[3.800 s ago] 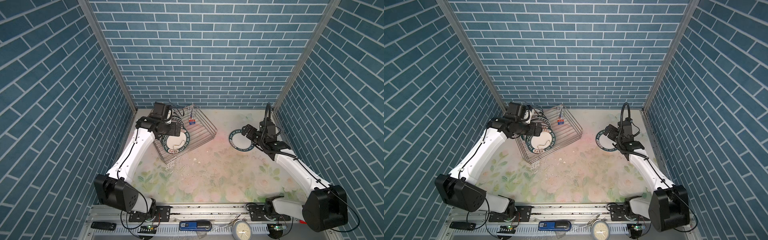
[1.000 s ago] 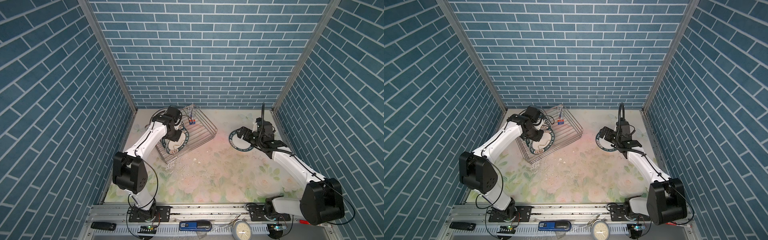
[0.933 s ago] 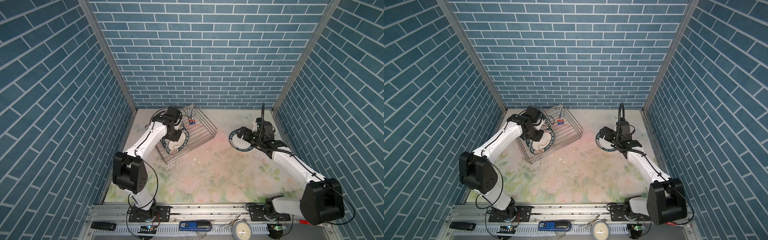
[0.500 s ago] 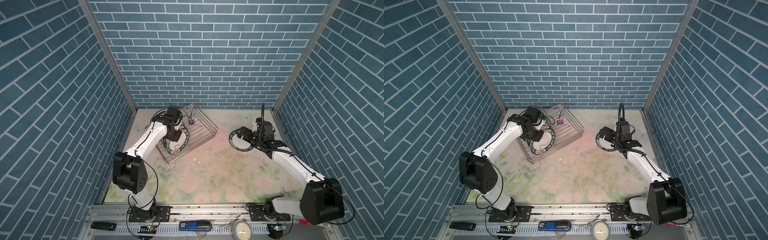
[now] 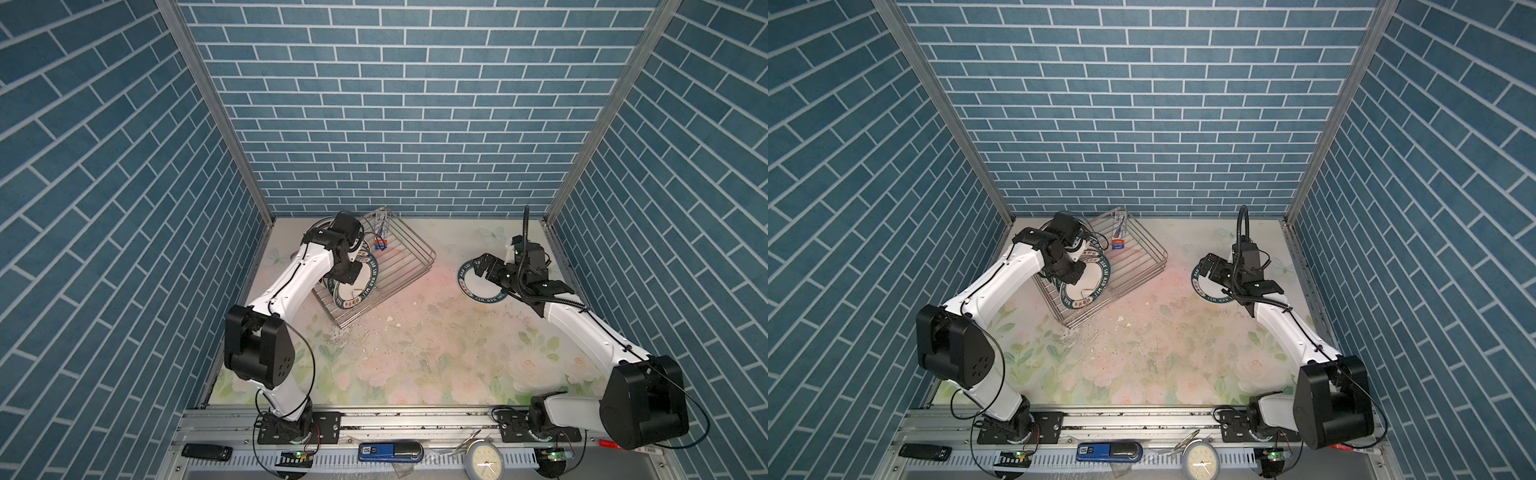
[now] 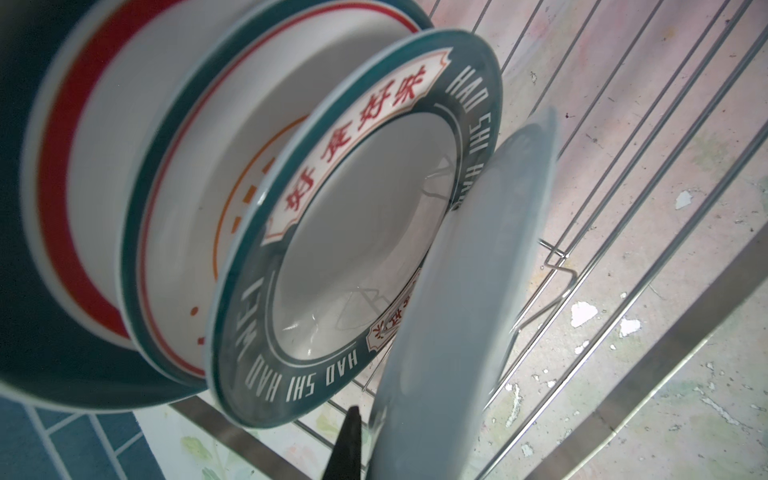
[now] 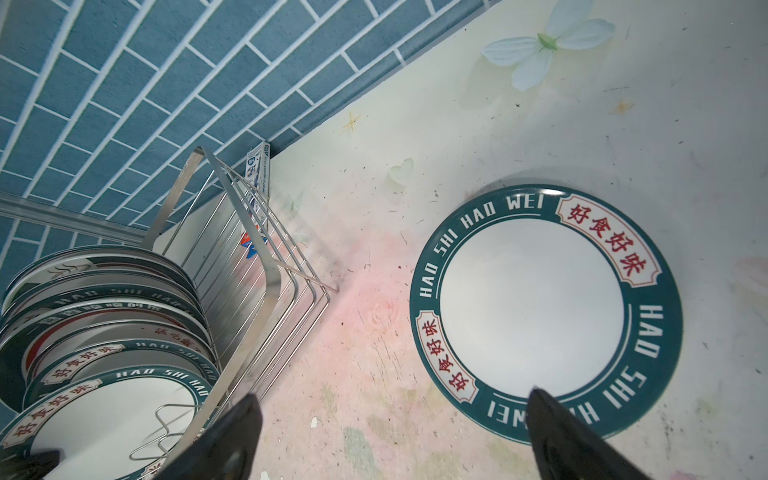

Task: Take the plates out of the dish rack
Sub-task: 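Close the left gripper on the front green-rimmed plate's rim and lift, then lift the plate out of the rack while the right gripper reaches over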

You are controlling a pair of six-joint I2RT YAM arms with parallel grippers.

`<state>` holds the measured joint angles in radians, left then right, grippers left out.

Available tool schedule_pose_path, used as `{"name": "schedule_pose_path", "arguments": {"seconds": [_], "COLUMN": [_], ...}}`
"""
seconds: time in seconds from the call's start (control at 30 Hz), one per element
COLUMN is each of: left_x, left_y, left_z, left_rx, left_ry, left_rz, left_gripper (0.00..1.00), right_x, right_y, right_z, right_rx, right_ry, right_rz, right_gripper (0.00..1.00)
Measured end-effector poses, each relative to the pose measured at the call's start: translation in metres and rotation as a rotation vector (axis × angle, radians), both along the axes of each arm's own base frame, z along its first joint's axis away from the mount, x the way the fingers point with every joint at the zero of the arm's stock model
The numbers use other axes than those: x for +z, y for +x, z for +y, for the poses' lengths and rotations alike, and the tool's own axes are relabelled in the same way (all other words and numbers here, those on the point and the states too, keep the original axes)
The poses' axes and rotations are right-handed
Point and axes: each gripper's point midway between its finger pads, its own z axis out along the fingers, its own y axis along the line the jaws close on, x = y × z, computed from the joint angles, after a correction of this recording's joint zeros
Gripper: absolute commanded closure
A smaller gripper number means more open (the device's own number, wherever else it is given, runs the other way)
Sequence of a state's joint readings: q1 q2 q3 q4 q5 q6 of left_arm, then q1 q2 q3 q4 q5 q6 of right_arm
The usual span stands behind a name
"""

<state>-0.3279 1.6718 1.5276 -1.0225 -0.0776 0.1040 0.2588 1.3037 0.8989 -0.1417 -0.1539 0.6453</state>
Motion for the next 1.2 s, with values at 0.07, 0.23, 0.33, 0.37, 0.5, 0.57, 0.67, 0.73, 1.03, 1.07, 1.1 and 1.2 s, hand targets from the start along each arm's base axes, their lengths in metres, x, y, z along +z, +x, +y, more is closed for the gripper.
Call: {"name": "schedule_pose_path", "arguments": {"seconds": [0.07,0.23,0.33,0.37,0.5,0.57,0.67,0.73,1.03,1.07,1.1,1.2], "left_x": [0.001,0.002,0.003,0.004,0.010,0.016,0.024,0.028,0.038,0.042,0.045,0.054], "left_y": [-0.001,-0.003,-0.004,-0.004,-0.006,-0.008,-0.009,-0.010,-0.011,-0.011,-0.012,-0.012], "left_z": [0.001,0.001,0.001,0.000,-0.002,-0.003,-0.002,-0.002,-0.001,-0.001,-0.001,0.001], "left_rx": [0.000,-0.006,-0.013,-0.016,-0.020,-0.016,-0.008,-0.002,0.010,0.011,0.011,0.012], "left_ry": [0.001,0.005,0.003,-0.002,-0.022,-0.036,-0.046,-0.051,-0.067,-0.071,-0.074,-0.081], "left_rz": [0.003,0.007,0.006,0.006,-0.007,-0.021,-0.043,-0.053,-0.086,-0.098,-0.109,-0.139], "left_gripper": [1.00,1.00,1.00,1.00,1.00,1.00,1.00,1.00,1.00,1.00,1.00,1.00], "right_x": [0.000,0.000,0.000,0.000,-0.001,-0.001,-0.001,-0.001,-0.004,-0.004,-0.004,-0.004], "right_y": [0.000,0.000,0.000,0.000,0.000,0.000,0.000,0.000,0.001,0.001,0.001,0.001], "right_z": [0.000,-0.001,-0.001,-0.001,-0.001,-0.001,-0.001,-0.001,0.000,0.000,0.000,0.000], "right_rx": [0.000,-0.002,-0.002,-0.002,-0.002,-0.002,-0.001,-0.001,-0.001,-0.001,-0.001,-0.001], "right_ry": [0.000,0.000,0.000,0.000,0.000,0.000,0.000,0.000,-0.002,-0.002,-0.001,-0.001], "right_rz": [0.000,0.000,0.001,0.001,0.001,0.001,0.001,0.002,0.008,0.007,0.007,0.005], "right_gripper": [0.01,0.01,0.01,0.01,0.01,0.01,0.01,0.01,0.01,0.01,0.01,0.01]}}
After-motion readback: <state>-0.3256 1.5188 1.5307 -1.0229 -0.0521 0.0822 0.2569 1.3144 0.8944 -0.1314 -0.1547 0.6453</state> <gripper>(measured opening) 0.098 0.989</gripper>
